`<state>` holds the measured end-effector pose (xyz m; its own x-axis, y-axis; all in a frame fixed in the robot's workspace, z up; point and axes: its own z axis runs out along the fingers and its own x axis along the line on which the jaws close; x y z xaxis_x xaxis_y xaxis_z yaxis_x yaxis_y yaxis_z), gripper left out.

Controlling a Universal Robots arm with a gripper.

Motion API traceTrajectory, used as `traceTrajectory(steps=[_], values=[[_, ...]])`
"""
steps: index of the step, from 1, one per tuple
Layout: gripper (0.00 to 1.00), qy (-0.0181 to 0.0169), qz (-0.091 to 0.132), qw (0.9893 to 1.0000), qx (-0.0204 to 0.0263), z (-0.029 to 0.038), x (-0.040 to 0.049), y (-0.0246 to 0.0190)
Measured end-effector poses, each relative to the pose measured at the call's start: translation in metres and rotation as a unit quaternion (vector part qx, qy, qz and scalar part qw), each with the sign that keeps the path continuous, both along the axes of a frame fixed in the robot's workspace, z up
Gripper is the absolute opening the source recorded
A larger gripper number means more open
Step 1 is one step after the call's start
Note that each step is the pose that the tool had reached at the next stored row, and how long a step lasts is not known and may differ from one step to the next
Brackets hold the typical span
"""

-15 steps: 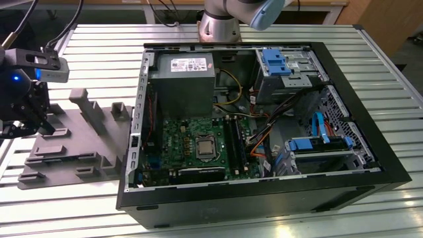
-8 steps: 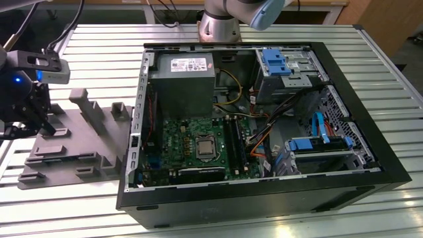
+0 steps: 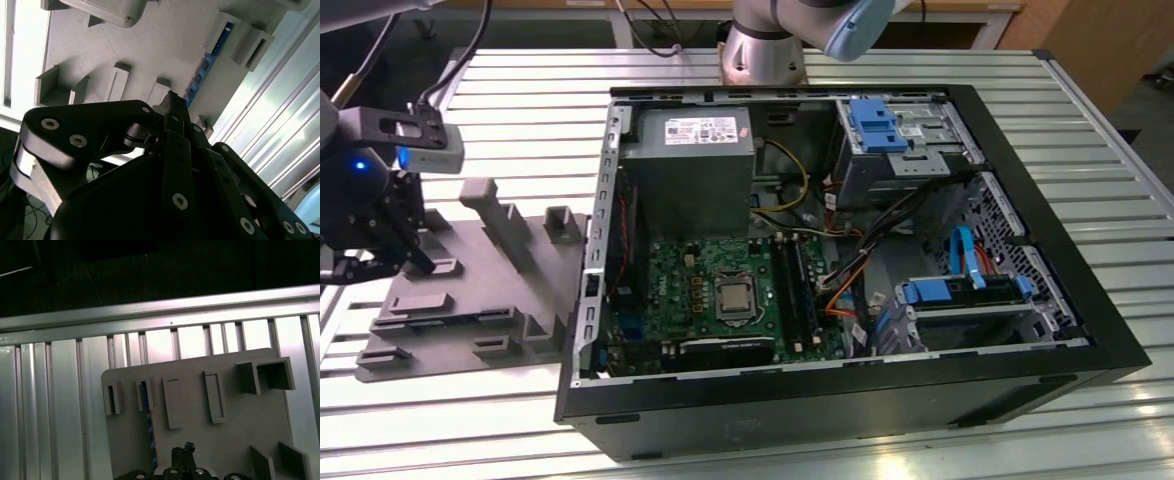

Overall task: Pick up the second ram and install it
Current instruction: 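Pick up the second ram and move it above second insertion slot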

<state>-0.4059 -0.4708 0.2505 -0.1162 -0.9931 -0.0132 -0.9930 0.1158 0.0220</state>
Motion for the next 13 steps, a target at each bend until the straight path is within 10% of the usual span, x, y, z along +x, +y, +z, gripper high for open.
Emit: traceTrajectory(steps=[13], values=[[0.11, 0.0001, 0.0, 1.0, 0.0, -0.0078, 0.0, 0.0]])
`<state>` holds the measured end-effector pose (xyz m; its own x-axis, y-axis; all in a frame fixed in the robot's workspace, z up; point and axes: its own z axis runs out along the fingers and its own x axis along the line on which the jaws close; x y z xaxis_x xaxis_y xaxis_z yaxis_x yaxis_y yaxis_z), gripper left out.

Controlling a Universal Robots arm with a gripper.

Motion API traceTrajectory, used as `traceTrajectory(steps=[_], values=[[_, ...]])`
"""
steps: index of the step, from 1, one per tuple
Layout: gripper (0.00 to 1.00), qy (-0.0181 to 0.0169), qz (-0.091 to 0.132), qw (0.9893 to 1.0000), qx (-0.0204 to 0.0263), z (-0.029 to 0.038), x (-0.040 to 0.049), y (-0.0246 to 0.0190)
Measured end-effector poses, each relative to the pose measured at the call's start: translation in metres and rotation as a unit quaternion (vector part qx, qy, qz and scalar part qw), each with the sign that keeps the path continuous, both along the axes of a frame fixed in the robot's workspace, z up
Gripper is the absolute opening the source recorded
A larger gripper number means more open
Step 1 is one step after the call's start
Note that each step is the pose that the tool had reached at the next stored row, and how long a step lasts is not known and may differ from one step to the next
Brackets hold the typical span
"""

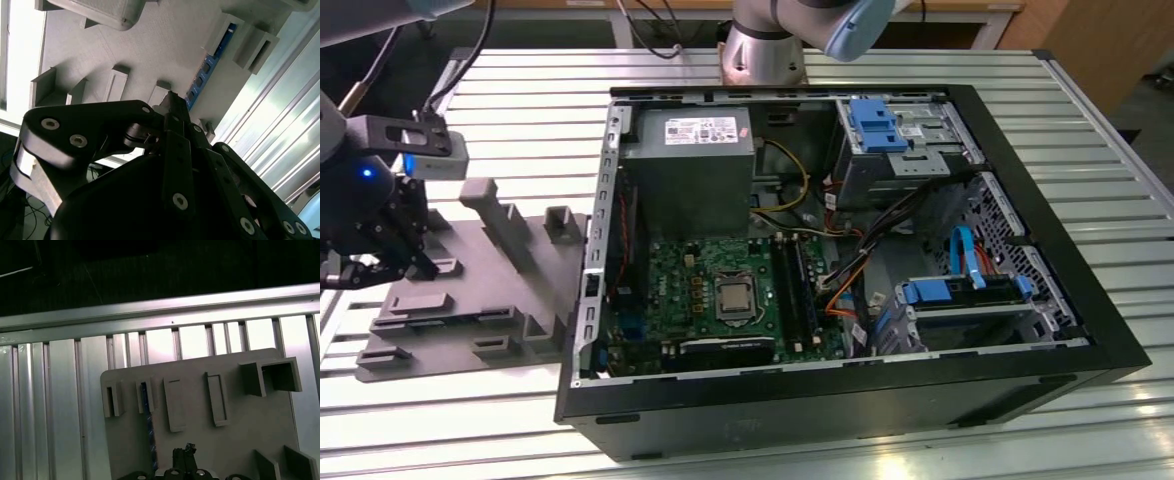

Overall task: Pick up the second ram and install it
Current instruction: 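Pick up the second ram and move it above second insertion slot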

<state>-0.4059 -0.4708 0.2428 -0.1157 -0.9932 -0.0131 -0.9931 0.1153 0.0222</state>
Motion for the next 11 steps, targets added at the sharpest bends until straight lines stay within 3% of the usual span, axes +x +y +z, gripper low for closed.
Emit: traceTrajectory(steps=[11], values=[[0.11, 0.0001, 0.003, 1.0, 0.0001, -0.0047, -0.0008, -0.0048]])
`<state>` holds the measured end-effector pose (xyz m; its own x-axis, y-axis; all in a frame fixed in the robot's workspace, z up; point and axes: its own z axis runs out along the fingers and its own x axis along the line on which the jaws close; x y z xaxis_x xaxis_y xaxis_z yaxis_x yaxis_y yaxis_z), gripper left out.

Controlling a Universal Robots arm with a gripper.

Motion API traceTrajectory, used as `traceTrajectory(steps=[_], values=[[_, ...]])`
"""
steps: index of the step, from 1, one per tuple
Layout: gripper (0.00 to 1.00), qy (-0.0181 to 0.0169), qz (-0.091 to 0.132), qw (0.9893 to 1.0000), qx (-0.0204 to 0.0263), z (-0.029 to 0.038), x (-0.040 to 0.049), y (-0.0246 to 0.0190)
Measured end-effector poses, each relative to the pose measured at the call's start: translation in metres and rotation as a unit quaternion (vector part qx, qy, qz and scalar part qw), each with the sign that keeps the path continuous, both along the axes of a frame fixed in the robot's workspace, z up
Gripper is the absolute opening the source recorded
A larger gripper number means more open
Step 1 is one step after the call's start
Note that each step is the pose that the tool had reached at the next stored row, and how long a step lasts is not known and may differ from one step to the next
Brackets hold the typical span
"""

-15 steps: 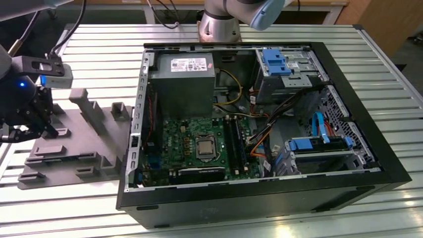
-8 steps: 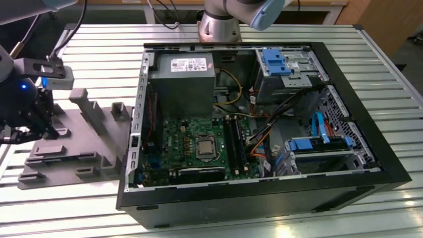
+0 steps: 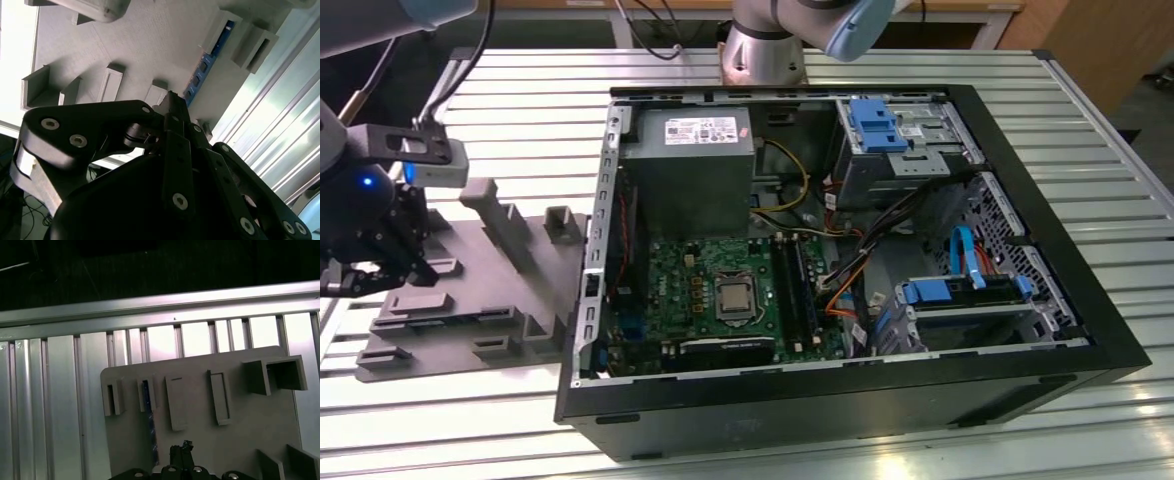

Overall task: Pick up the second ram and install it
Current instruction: 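Pick up the second ram and move it above second insertion slot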

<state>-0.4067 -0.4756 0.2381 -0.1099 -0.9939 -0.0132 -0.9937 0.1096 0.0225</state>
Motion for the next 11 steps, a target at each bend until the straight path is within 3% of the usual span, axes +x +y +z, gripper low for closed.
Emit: traceTrajectory(steps=[11], values=[[0.11, 0.0001, 0.011, 0.9999, 0.0, -0.0053, -0.0001, -0.004]])
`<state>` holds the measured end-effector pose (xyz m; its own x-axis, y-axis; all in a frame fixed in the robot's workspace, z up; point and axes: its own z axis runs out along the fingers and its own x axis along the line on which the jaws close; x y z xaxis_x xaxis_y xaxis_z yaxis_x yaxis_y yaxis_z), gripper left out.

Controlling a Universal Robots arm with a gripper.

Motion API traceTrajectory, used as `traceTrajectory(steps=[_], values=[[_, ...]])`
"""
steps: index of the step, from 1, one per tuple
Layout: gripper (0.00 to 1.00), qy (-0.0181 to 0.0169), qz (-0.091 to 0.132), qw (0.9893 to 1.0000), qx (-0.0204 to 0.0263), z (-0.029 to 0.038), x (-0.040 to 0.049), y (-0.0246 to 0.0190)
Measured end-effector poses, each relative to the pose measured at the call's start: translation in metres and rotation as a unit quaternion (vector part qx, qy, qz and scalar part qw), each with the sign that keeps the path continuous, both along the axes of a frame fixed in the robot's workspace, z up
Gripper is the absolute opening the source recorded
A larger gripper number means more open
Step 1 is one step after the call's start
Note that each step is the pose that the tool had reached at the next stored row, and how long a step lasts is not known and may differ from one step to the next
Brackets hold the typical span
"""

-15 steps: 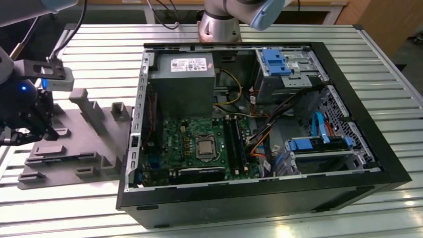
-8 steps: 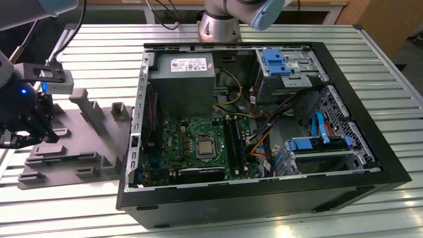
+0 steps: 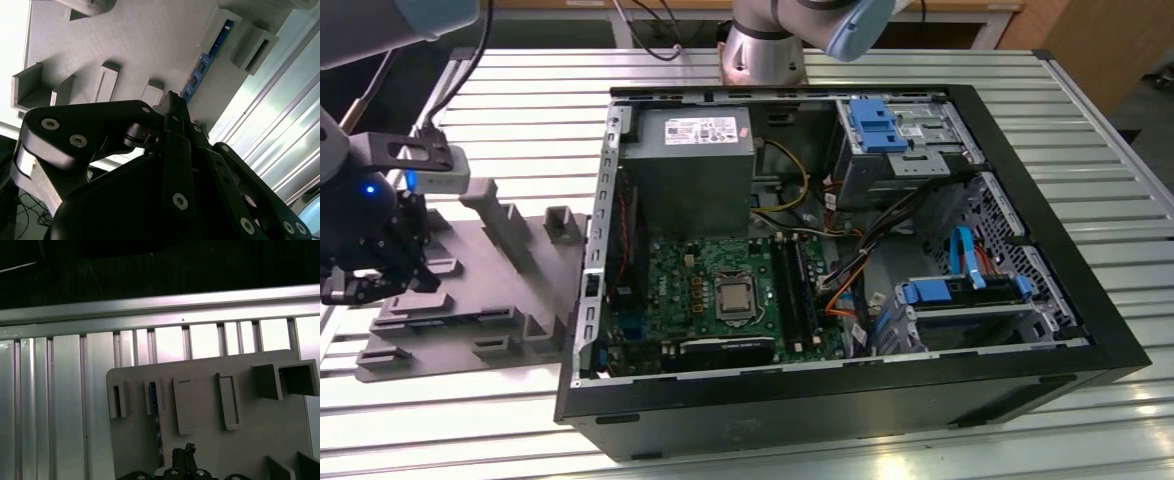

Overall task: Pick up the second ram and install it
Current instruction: 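Pick up the second ram and move it above second insertion slot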

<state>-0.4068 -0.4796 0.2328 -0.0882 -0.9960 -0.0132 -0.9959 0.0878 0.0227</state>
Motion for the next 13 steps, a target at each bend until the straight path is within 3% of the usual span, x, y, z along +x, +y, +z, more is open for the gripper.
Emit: traceTrajectory(steps=[13], values=[[0.11, -0.0001, 0.021, 0.9998, 0.0, -0.0042, -0.0039, -0.0044]])
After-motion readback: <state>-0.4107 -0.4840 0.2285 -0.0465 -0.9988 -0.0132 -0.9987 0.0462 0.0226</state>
